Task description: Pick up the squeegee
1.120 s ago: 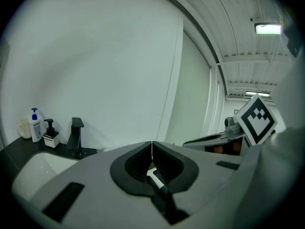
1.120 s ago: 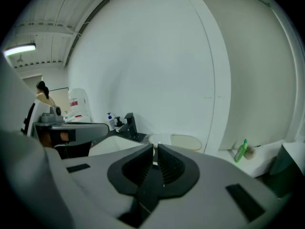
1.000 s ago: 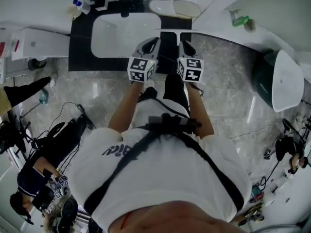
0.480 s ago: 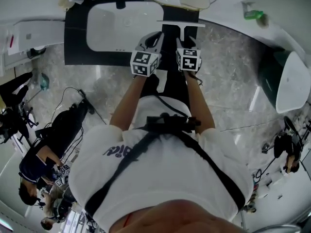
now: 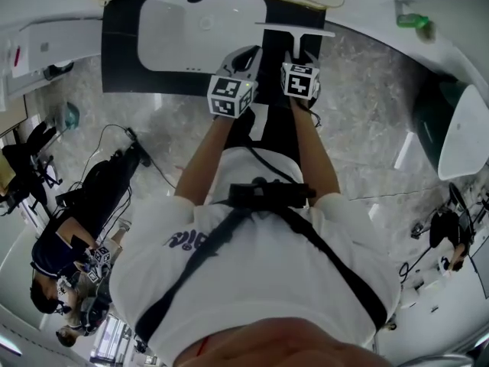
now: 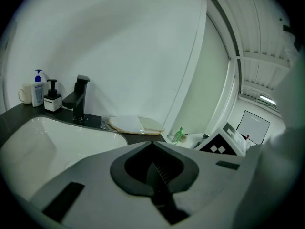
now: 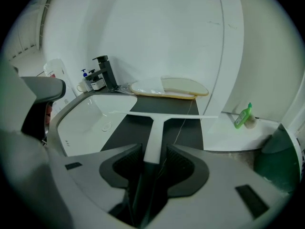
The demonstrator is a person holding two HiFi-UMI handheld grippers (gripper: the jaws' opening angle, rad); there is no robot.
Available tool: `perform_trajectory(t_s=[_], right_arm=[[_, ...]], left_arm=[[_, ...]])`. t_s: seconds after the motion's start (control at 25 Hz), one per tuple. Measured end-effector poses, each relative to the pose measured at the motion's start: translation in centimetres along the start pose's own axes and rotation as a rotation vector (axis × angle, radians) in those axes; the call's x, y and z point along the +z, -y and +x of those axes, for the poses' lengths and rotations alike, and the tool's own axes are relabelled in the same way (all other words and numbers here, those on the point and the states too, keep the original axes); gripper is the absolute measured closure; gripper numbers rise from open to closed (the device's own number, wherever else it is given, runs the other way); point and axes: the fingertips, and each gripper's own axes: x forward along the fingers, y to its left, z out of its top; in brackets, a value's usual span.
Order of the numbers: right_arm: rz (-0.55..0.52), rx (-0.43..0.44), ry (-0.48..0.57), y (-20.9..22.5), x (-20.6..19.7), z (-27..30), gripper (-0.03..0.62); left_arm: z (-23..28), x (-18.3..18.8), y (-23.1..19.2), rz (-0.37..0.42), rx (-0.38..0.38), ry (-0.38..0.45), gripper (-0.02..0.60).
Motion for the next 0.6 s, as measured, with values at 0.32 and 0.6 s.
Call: perform_trajectory(t_s=[0.32,0.6], right_arm=[[0.014,-0.044,0.03,0.2,0.3,0.0,0.493],[0.014,-0.054,0.095,-0.4,0.8,-2.6,0.496]], left_arm=[[-1.6,-0.3,-0.2,-0.028,-0.007,0.007,0.569],[-3.6,0.8,-0.6,-0.031,-0.022,0.038,0.569]])
